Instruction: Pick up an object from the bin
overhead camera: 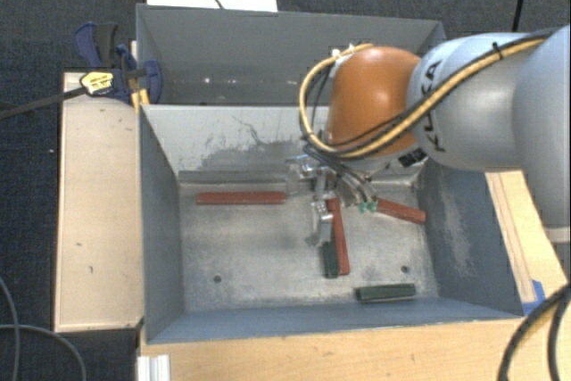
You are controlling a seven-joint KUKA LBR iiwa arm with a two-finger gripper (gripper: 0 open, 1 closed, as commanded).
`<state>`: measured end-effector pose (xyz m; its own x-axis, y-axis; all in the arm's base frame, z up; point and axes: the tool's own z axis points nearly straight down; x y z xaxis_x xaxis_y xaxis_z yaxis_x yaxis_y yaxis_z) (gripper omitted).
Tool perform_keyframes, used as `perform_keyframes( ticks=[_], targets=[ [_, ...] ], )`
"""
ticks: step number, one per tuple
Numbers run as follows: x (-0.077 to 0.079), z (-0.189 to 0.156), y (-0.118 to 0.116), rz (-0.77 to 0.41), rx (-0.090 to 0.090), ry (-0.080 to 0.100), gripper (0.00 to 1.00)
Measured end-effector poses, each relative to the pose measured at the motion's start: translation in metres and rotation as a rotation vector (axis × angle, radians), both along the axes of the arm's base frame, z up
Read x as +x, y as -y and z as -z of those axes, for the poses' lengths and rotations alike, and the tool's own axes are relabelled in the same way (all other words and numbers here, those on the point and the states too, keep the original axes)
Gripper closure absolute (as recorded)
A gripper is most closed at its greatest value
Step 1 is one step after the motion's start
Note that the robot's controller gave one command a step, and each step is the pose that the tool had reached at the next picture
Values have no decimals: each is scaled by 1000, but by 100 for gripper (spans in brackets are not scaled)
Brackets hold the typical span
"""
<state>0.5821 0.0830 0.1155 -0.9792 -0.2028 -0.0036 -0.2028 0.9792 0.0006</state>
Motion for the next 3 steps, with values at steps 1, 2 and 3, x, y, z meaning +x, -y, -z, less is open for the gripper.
perform_keyframes(
  ticks=[1,2,3],
  targets=[
    [3,24,24,-15,-1,3,0],
    [-18,26,25,-258,-1,-6,0],
    [-43,37,74,-439,0,0,0]
  ],
)
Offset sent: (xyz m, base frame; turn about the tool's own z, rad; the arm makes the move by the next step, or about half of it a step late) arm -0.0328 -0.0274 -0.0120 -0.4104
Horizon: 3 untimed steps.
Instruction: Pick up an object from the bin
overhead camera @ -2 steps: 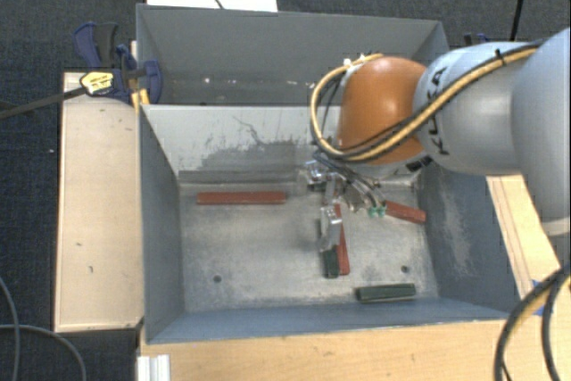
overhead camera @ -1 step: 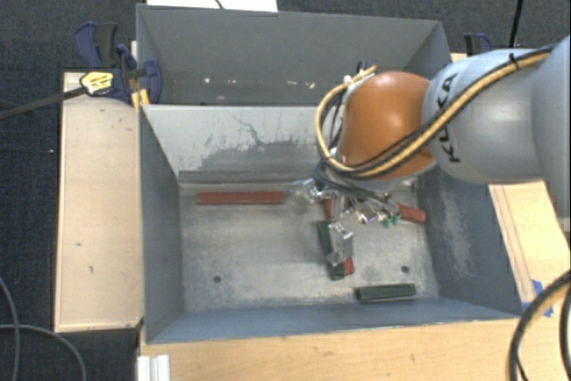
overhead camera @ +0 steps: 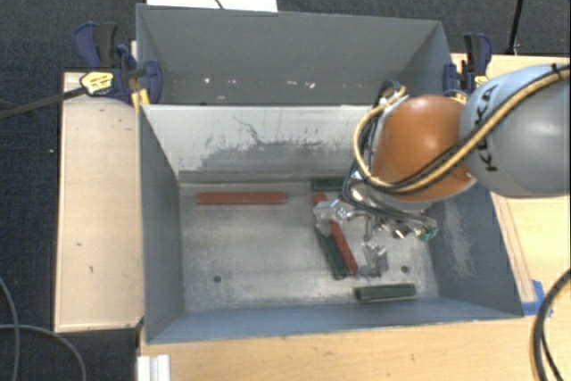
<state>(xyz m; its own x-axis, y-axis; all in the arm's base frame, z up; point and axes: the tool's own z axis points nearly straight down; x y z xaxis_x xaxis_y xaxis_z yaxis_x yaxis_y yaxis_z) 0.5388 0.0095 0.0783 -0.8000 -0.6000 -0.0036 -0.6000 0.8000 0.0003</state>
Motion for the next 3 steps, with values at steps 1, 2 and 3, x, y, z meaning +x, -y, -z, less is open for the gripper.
perform_keyframes(
  ticks=[1,2,3],
  targets=[
    [17,-9,46,-236,-1,-1,100],
    [17,-9,46,-232,-1,-2,0],
    [17,-9,46,-230,-1,-3,0]
  ],
)
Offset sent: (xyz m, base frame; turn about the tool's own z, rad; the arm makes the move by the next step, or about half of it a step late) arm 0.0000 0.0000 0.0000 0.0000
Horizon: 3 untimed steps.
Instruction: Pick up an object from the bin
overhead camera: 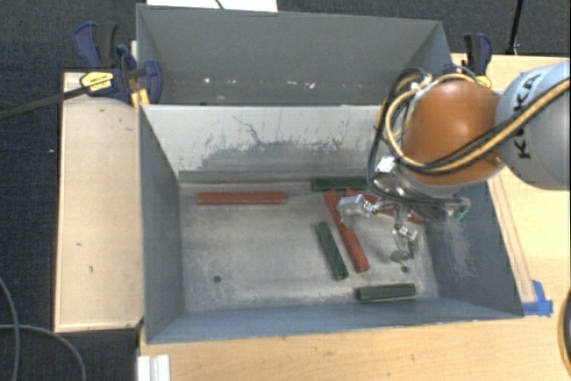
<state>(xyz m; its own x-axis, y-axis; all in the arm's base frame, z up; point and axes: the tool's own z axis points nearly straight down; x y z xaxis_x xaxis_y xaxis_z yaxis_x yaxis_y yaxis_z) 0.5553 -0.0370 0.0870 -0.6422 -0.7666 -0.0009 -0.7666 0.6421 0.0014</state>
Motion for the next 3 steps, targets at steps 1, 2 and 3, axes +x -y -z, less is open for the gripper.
perform_keyframes(
  ticks=[1,2,3],
  targets=[
    [-8,-25,-35,-88,-1,0,0],
    [-46,-25,-48,-162,2,3,0],
    [-27,17,-96,-345,1,2,100]
  ],
)
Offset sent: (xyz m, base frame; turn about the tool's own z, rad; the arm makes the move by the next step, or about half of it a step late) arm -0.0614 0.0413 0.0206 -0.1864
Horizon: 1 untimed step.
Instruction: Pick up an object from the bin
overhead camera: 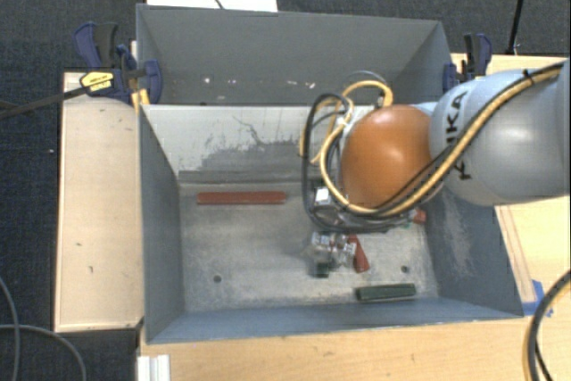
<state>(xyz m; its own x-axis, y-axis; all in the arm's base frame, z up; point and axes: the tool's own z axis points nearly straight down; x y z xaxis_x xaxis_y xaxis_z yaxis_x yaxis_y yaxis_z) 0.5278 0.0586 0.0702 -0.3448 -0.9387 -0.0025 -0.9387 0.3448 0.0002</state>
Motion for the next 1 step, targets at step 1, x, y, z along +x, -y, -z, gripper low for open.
perform_keyframes(
  ticks=[1],
  targets=[
    [0,0,0,1,0,0,100]
  ],
)
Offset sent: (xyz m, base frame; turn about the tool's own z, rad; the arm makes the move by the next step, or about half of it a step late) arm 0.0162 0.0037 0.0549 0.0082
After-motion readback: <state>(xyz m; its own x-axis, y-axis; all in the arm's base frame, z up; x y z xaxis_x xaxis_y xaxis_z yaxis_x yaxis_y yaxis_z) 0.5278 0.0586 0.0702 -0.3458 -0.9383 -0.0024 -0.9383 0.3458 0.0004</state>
